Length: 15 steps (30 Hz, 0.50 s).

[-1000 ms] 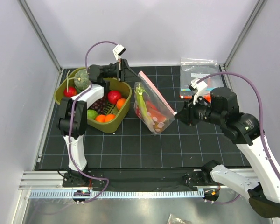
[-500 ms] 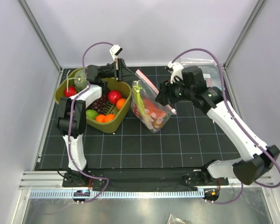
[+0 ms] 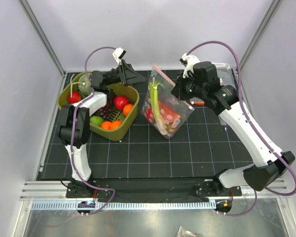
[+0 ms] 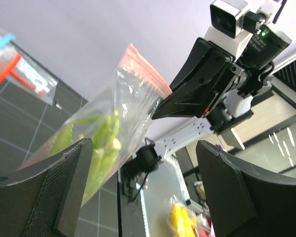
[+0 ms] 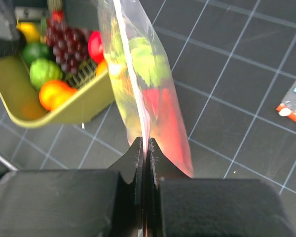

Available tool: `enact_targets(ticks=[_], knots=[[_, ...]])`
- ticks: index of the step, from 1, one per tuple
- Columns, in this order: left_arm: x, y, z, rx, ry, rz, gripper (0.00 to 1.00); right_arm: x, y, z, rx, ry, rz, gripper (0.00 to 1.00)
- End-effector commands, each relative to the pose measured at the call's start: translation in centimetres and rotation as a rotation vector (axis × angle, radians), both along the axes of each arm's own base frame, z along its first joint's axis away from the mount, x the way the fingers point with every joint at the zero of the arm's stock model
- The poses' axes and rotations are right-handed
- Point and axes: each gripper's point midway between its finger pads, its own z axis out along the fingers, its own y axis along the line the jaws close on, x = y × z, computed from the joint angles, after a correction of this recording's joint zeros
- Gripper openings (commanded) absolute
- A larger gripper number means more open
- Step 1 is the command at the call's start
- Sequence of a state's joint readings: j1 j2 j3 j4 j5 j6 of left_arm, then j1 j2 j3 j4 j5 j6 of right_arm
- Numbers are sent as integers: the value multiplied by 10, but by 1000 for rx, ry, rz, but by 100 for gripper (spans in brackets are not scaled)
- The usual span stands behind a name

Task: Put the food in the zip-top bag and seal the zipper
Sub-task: Place the zipper food storage bag at the center of the board.

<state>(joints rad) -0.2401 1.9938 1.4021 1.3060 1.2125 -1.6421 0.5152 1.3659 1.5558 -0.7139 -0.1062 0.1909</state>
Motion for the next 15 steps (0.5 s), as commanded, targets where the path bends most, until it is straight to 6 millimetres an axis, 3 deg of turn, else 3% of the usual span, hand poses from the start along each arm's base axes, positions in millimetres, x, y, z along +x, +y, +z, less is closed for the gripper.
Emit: enact_targets(ticks=[1, 3, 4, 5, 6, 7, 8, 9, 10, 11, 12, 13, 14, 15], knots=[[-25, 17, 69, -150, -309, 90, 91, 10, -11, 59, 83, -124, -116, 1], [-24, 27, 85, -168, -334, 155, 93, 10, -7, 65, 99, -128, -114, 1], [-17, 29, 77, -144, -262, 184, 94, 13, -4, 60, 98, -113, -116, 1], [-19, 34, 88, -136, -331, 233, 95, 14, 0, 56, 97, -101, -112, 1], [-18, 35, 86, -111, -327, 258, 95, 15, 3, 54, 99, -92, -111, 1], [-6, 36, 63, -35, -212, 294, 96, 19, 8, 46, 100, -65, -114, 1], [-11, 42, 77, -1, -330, 383, 97, 19, 17, 47, 109, -67, -99, 1], [-6, 49, 66, 60, -333, 448, 98, 23, 18, 46, 99, -76, -124, 1], [1, 58, 38, 184, -192, 521, 99, 30, 27, 37, 76, -69, -137, 1], [2, 68, 29, 260, -183, 600, 100, 26, 43, 45, 86, -91, -103, 1], [5, 95, 20, 408, -196, 779, 100, 26, 56, 43, 77, -94, -84, 5], [4, 109, 13, 472, -175, 852, 100, 29, 73, 31, 52, -78, -57, 11], [10, 131, 6, 550, -154, 967, 100, 14, 102, 40, 74, -82, 44, 26], [5, 143, 9, 609, -161, 1016, 100, 6, 117, 40, 66, -82, 98, 35]])
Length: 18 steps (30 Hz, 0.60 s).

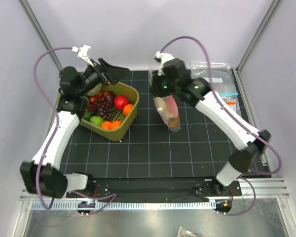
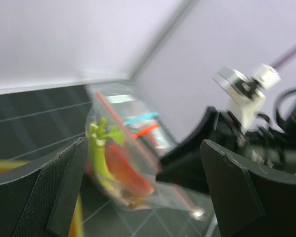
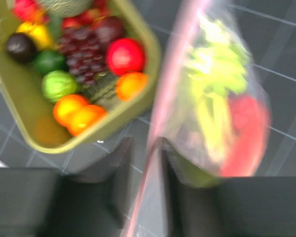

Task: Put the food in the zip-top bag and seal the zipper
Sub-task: Place the zipper food storage bag at the center of the board.

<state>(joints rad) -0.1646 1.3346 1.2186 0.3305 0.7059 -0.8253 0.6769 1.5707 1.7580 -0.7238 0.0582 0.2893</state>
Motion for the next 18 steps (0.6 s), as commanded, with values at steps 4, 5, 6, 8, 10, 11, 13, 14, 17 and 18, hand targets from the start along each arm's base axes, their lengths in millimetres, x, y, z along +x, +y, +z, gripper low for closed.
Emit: enact_targets(ticks=[4, 5, 6, 8, 10, 11, 13, 14, 17, 18], knots=[[-5, 95, -106, 433, 330, 515, 100, -36, 87, 43, 43, -137, 225, 66], [-7, 98, -109, 431, 342, 532, 100, -38, 84, 50, 73, -157, 213, 70], [-10, 104, -112, 427, 358, 566, 100, -37, 77, 53, 75, -180, 184, 76], [-12, 106, -109, 376, 397, 596, 100, -40, 57, 63, 98, -230, 126, 80], [-15, 114, -111, 323, 486, 666, 100, -31, 34, 55, 78, -264, 5, 88], [-16, 118, -112, 307, 514, 696, 100, -31, 21, 57, 81, -283, -45, 94], [-22, 130, -113, 319, 558, 759, 100, -34, -13, 75, 130, -324, -163, 100], [-26, 134, -114, 337, 564, 773, 100, -39, -25, 74, 155, -315, -196, 100], [-39, 149, -123, 362, 617, 849, 100, -46, -51, 69, 144, -270, -299, 100], [-44, 150, -126, 370, 629, 855, 100, -50, -68, 62, 148, -229, -396, 100]])
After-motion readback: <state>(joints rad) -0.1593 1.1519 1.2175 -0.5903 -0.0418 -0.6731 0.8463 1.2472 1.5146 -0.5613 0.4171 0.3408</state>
